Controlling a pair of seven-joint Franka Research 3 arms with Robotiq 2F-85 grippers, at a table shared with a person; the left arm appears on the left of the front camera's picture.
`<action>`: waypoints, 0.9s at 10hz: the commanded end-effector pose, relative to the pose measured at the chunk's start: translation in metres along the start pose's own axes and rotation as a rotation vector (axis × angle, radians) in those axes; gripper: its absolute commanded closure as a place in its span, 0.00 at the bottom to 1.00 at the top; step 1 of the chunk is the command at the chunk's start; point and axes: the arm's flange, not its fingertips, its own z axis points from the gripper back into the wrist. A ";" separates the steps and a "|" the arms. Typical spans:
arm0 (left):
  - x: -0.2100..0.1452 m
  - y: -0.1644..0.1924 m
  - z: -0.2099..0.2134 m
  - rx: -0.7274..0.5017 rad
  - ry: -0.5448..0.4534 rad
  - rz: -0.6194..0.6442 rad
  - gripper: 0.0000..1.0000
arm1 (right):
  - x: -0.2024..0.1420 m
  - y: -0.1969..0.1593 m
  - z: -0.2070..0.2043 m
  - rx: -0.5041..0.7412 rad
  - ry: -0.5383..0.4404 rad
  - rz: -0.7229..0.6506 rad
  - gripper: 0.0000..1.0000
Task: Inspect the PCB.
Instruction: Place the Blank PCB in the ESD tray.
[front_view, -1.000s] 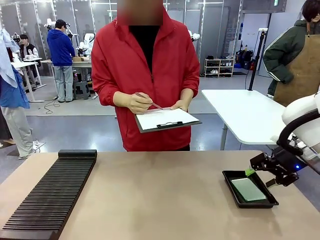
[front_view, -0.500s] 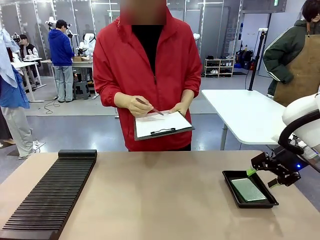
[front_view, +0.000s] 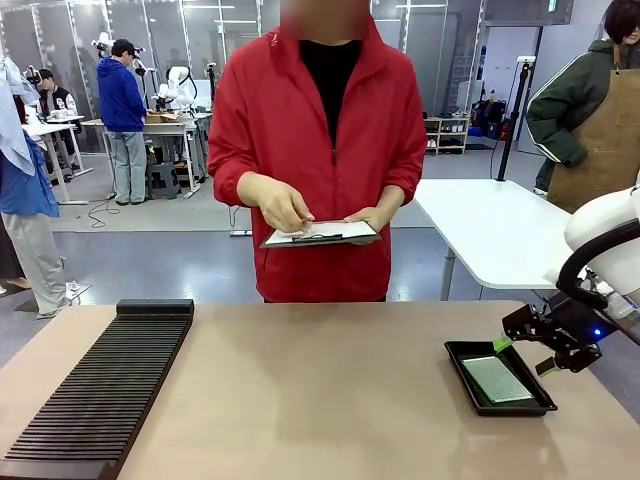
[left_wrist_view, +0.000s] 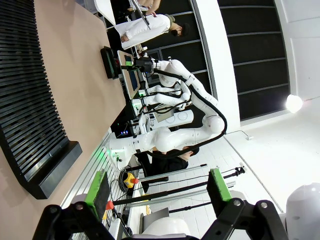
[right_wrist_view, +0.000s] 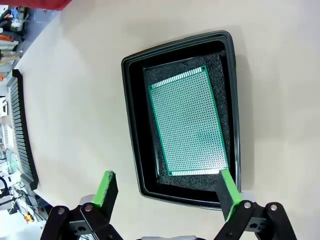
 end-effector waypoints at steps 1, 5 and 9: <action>-0.001 -0.001 0.001 0.001 -0.002 0.000 0.00 | 0.001 0.000 -0.003 0.018 -0.002 0.013 0.00; -0.001 -0.001 0.001 0.001 -0.002 0.000 0.00 | 0.001 0.000 -0.003 0.018 -0.002 0.013 0.00; -0.001 -0.001 0.001 0.001 -0.002 0.000 0.00 | -0.014 0.004 0.110 0.237 0.115 -0.089 0.00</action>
